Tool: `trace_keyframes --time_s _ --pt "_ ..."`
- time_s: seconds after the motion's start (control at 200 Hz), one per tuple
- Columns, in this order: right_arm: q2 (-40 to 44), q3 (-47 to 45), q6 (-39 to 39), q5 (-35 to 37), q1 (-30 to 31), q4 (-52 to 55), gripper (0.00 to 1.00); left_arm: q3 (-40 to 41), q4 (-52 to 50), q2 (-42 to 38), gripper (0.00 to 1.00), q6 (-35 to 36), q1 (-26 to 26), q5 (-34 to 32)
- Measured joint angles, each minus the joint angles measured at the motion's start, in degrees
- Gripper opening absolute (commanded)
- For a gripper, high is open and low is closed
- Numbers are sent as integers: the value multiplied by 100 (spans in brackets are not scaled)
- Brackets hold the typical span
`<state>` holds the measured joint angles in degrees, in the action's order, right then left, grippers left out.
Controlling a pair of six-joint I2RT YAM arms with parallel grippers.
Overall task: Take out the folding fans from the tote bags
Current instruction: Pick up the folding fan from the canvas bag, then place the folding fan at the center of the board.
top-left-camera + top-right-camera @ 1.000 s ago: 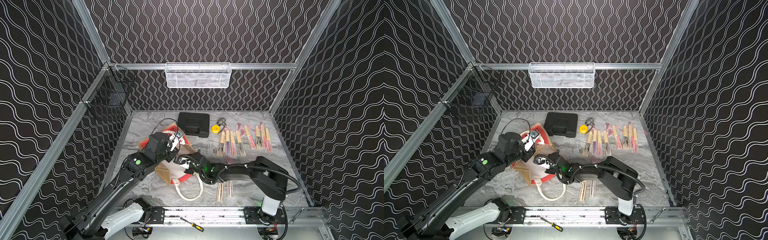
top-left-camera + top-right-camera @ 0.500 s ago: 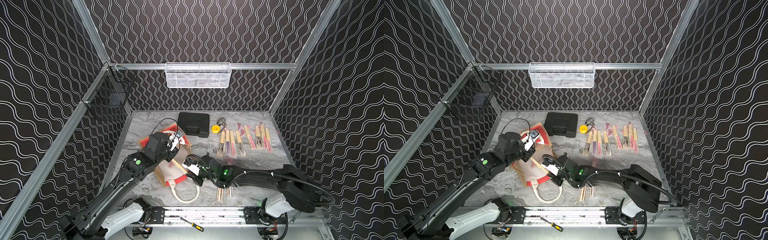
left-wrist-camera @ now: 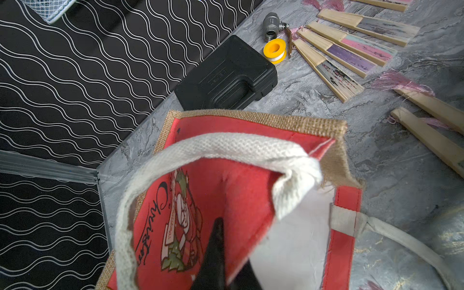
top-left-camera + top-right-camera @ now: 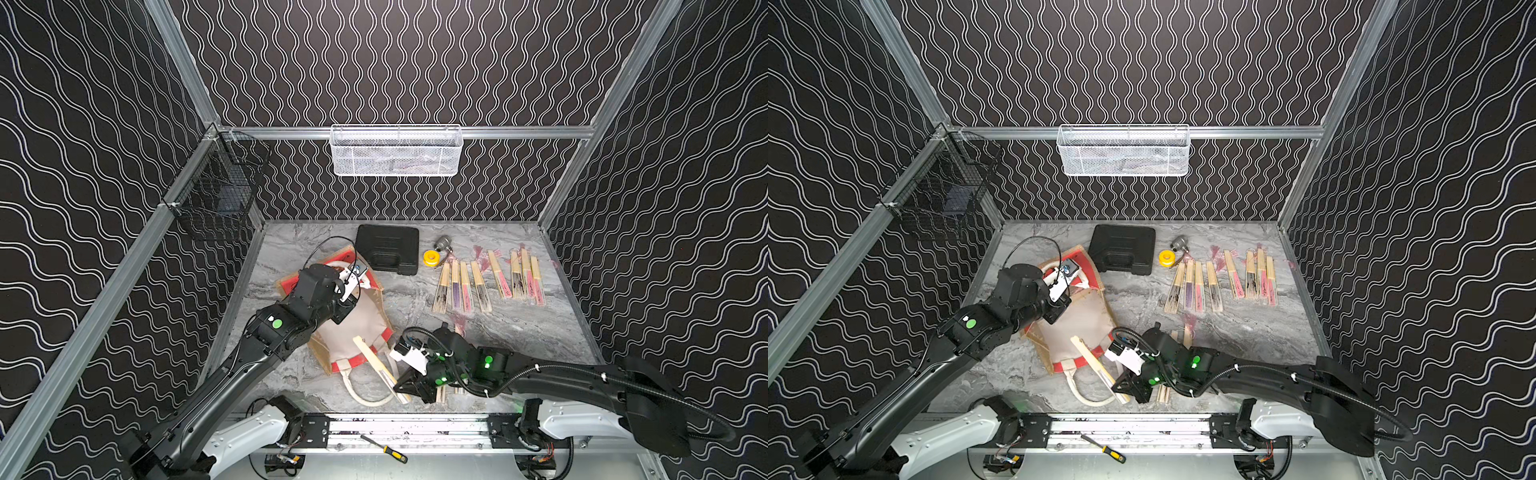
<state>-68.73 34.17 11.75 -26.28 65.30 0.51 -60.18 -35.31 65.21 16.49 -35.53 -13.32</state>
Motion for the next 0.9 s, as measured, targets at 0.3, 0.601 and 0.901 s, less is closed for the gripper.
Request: trace_keyframes --time_s 0.3,0.601,0.901 --pt "1178 -407 688 -140 55 201 3 0 0 0 0 0 0 -24" --pt "2546 -479 1123 538 -146 509 4 0 0 -28 0 0 0 -61" --pt "2903 -424 1488 1340 -1552 1314 5 0 -2 -52 0 0 0 -87"
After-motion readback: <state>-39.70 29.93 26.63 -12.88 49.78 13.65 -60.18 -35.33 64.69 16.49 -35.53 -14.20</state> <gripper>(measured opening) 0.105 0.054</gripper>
